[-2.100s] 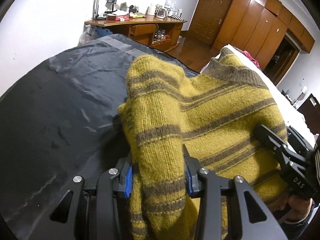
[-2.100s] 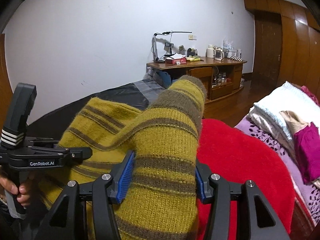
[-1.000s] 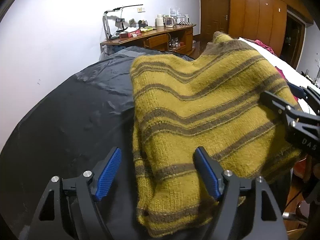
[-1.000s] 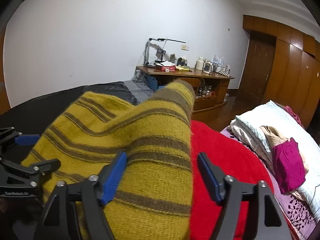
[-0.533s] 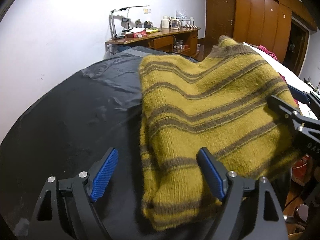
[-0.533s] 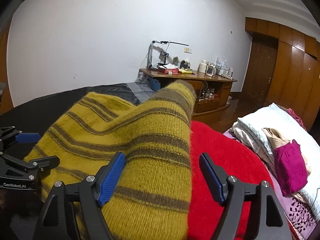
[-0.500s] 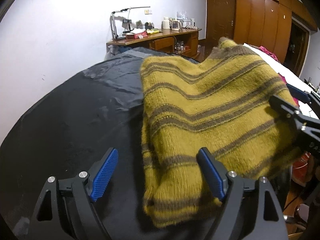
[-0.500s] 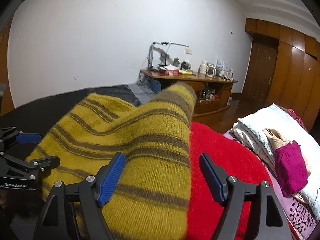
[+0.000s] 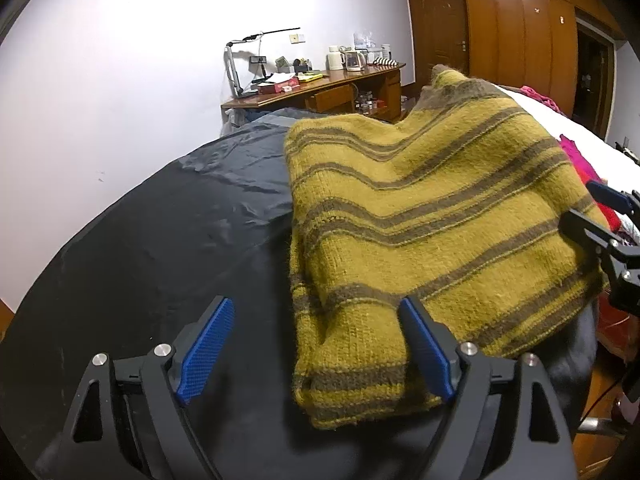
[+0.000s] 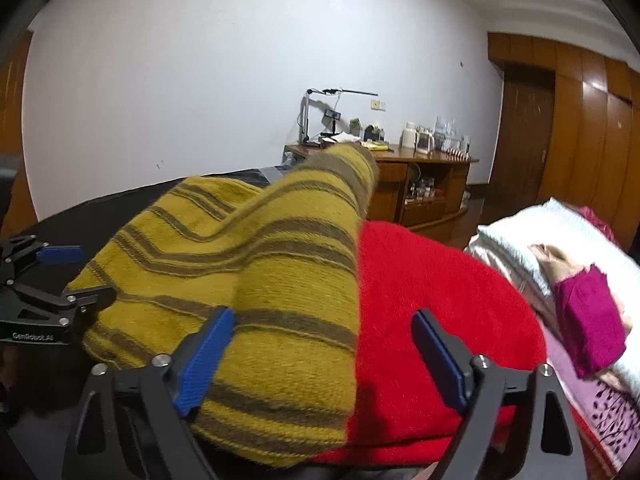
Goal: Fold clothes
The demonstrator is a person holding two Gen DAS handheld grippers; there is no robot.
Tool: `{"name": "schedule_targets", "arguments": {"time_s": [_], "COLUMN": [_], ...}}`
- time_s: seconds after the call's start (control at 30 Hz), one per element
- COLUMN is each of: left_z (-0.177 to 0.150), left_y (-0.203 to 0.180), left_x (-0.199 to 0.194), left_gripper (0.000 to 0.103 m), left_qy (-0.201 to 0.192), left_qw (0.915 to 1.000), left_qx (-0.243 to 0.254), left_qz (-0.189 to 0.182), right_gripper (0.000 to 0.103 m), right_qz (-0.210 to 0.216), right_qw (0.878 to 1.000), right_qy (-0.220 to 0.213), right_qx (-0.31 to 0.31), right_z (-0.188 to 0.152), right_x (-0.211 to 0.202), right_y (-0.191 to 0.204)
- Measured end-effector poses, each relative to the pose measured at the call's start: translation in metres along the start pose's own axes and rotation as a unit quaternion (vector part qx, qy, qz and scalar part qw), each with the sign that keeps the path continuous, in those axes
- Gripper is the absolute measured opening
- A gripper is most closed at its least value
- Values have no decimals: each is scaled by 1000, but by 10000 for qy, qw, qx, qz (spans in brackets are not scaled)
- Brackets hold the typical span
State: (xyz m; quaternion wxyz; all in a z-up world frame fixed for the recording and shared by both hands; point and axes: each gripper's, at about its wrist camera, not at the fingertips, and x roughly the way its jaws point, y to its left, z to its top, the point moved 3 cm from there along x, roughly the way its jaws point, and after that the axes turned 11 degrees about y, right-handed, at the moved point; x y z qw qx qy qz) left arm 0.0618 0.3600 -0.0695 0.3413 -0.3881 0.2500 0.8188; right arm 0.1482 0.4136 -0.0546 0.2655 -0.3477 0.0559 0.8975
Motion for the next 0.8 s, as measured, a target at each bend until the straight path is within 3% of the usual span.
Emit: {"name": "schedule_targets", "arguments": {"time_s": [0.47, 0.63, 0.8], "left_z": [-3, 0, 4], "left_y": [6, 11, 17], "left_x": [-4, -12, -19], "left_gripper": [91, 92, 92], "left_qy": [-50, -66, -150], "left_qw": [9998, 9997, 9992], "left_qx": [-200, -250, -360], "left_qz": [74, 8, -24], "right_gripper": [94, 94, 94], "right_qz": [35, 894, 1743], "right_qw": [9995, 9945, 9781], "right_qy": [-302, 13, 328], "right_qx": [-4, -550, -1091], "right_z": [15, 42, 69], "right_x": [-21, -2, 15], "right_y": [6, 15, 23]}}
